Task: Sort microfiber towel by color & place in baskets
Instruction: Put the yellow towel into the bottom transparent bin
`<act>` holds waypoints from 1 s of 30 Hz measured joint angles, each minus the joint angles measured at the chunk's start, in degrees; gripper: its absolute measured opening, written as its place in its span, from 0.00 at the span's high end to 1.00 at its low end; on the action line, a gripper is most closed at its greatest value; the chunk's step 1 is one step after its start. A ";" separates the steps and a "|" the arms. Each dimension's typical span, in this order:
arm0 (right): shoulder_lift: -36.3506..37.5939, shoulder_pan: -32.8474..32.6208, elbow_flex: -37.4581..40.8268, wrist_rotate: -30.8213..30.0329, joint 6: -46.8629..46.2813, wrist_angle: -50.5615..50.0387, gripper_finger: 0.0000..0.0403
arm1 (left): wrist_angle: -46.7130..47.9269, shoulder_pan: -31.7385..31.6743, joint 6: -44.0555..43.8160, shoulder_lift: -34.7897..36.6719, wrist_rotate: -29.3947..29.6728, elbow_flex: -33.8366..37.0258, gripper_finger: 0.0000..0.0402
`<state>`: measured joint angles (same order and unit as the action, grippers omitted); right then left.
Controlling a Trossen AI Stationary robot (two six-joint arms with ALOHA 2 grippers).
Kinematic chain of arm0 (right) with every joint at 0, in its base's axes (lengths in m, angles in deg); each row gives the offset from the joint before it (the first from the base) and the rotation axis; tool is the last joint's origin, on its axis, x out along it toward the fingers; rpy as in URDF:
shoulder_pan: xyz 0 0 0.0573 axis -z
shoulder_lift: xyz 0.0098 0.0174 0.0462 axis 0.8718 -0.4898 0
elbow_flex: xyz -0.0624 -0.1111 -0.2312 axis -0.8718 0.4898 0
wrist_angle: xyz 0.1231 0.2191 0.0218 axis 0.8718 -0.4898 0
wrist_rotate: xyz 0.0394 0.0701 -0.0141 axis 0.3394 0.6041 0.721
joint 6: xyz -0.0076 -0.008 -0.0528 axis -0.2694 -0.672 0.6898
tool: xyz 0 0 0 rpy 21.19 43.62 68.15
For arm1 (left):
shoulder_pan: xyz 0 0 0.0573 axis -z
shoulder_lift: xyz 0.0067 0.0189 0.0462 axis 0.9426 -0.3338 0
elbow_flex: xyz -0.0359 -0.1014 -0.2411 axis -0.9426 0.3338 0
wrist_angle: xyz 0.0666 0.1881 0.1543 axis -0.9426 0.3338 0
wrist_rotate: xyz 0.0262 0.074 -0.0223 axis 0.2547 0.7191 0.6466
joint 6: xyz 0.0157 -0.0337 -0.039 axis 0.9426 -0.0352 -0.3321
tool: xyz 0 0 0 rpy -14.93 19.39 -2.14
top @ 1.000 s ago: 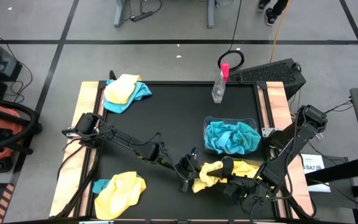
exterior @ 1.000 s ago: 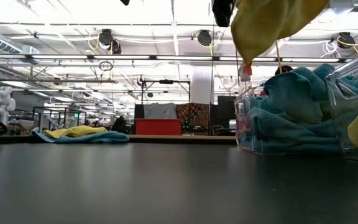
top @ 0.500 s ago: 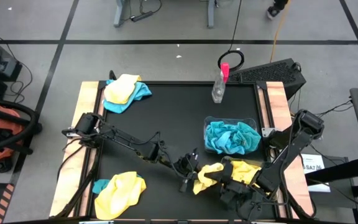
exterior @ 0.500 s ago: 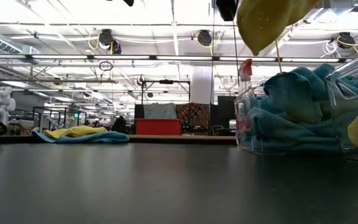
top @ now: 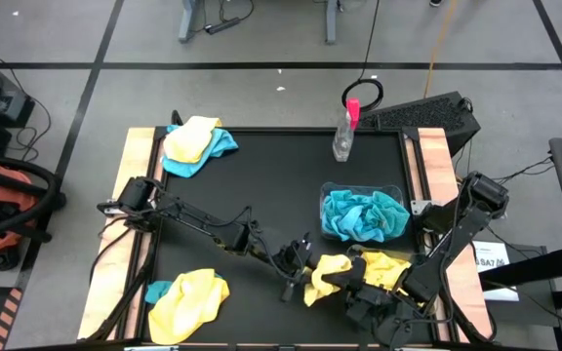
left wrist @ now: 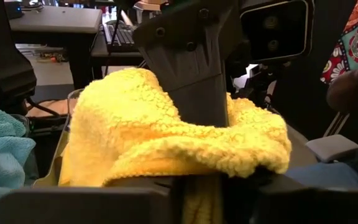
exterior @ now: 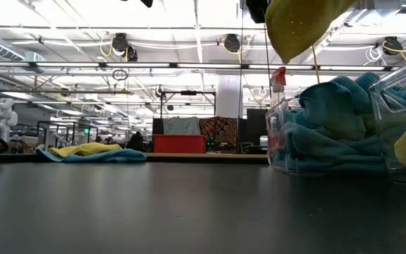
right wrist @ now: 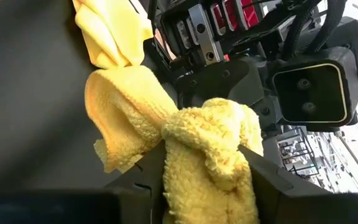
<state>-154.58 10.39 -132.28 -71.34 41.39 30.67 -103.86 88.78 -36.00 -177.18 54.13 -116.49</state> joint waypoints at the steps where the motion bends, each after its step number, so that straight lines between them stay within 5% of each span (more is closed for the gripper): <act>1: 0.00 -0.31 0.00 -0.06 0.00 -0.04 0.66 | 0.05 0.00 0.01 0.02 0.00 0.00 0.74; 12: 0.02 -2.05 0.13 -2.45 0.68 -0.68 0.79 | 4.01 0.28 0.02 0.86 -1.99 -0.18 0.52; 19: 0.16 -3.23 0.15 -4.17 1.60 -0.84 0.97 | 11.01 0.28 0.49 3.69 -2.10 -0.20 0.50; 30: 4.04 -6.08 0.15 -5.32 1.64 -0.68 0.97 | 23.74 0.54 0.01 6.29 -0.21 -0.11 0.50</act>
<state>-150.54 4.32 -132.13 -76.65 43.02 29.99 -80.12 89.32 -35.98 -170.88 53.92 -116.60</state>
